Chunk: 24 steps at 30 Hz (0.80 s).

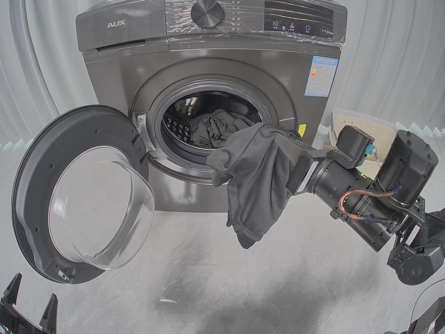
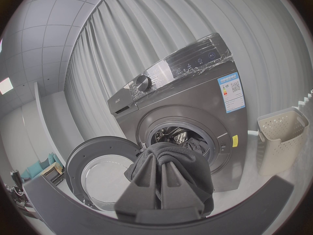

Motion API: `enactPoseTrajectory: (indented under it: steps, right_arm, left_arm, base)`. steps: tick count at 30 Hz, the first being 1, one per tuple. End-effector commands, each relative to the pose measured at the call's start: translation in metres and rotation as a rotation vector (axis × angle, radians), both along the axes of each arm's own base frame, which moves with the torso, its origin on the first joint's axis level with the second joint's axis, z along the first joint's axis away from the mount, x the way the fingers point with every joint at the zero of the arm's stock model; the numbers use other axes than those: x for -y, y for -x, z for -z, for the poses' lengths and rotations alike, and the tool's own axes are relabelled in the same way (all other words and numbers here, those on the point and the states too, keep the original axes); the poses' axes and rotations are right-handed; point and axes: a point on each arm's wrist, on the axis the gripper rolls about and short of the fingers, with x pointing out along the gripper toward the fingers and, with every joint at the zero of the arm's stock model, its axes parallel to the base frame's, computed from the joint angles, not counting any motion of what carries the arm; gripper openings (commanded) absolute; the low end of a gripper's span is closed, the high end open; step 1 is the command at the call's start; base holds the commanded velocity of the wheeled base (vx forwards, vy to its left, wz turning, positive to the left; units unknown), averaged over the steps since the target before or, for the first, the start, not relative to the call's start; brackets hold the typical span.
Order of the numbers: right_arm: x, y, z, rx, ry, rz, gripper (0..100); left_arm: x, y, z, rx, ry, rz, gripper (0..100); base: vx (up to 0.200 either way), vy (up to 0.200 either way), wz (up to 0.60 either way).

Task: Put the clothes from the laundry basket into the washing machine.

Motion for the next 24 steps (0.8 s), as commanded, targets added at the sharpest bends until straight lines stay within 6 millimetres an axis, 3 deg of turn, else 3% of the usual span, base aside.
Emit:
enactPoseTrajectory:
  steps: [1,6,10,11,17,24]
  right_arm:
    - [-0.015,-0.008,0.006,-0.016,-0.012,-0.021,0]
    - [-0.026,-0.009,-0.004,-0.007,-0.070,-0.058,0]
    - [-0.027,-0.010,-0.007,0.004,-0.080,-0.065,0]
    - [-0.028,-0.011,-0.010,0.012,-0.089,-0.071,0]
    - [-0.038,-0.023,-0.007,0.015,-0.089,-0.071,0]
    - [-0.048,-0.032,-0.015,0.047,-0.120,-0.077,0]
  left_arm:
    - [0.001,0.009,-0.061,0.179,0.024,0.039,100]
    - [0.005,-0.031,-0.068,-0.090,0.030,0.257,100]
    - [0.008,-0.058,-0.073,-0.181,0.041,0.352,100]
    - [0.009,-0.077,-0.075,-0.220,0.041,0.371,100]
    - [0.024,-0.134,-0.078,-0.247,0.026,0.475,100]
    - [0.055,-0.170,-0.068,-0.326,0.006,0.541,100]
  base:
    - [0.000,0.000,0.00]
    - [0.000,0.000,0.00]
    - [0.000,0.000,0.00]
    - [0.000,0.000,0.00]
    - [0.000,0.000,0.00]
    - [0.000,0.000,0.00]
